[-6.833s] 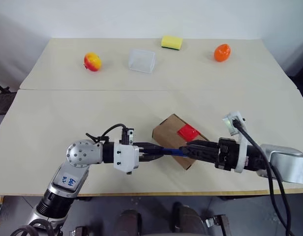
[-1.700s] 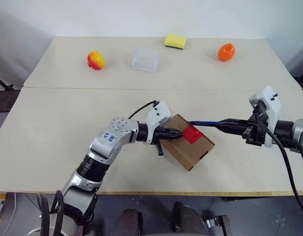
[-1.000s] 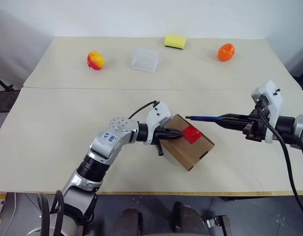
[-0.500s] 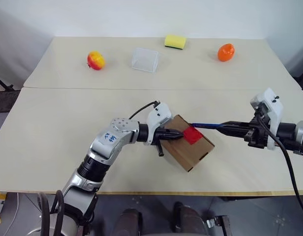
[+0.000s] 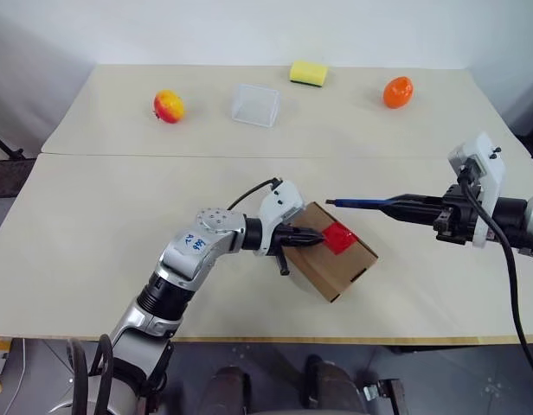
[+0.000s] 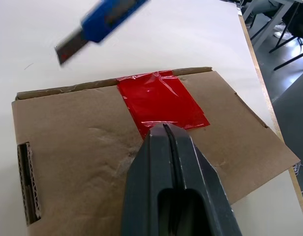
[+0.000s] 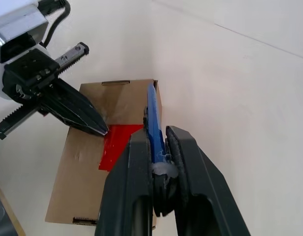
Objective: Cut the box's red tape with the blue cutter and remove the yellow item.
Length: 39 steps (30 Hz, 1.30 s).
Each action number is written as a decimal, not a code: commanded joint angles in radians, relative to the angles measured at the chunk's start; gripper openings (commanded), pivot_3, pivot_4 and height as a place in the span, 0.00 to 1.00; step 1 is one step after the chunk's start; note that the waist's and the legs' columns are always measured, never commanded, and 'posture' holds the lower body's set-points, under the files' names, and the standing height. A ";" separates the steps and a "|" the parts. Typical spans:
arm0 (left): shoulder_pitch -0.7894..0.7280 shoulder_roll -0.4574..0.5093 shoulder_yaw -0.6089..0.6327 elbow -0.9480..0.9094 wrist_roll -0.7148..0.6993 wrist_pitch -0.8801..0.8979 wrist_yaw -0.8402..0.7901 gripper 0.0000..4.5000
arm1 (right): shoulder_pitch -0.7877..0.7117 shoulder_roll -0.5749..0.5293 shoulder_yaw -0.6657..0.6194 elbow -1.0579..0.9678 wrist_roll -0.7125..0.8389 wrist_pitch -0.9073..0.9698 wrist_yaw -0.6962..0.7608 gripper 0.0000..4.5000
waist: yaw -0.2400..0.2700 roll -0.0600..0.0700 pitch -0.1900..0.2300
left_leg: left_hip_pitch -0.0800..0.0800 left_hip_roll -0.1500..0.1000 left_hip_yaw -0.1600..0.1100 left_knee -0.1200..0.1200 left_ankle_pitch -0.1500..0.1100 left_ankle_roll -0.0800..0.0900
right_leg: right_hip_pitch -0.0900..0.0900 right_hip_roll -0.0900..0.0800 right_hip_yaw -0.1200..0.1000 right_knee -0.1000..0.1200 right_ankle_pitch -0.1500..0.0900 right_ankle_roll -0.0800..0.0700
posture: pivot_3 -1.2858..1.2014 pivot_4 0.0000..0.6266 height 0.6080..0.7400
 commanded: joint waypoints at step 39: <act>0.014 0.004 -0.029 -0.021 -0.001 0.032 -0.015 0.00 | 0.133 0.024 -0.147 -0.014 0.002 -0.113 0.116 0.03 | -0.002 0.000 0.000 | 0.001 0.000 0.000 0.001 0.000 0.000 | 0.001 0.000 0.001 0.001 0.000 0.000 | 0.52 0.24 1.00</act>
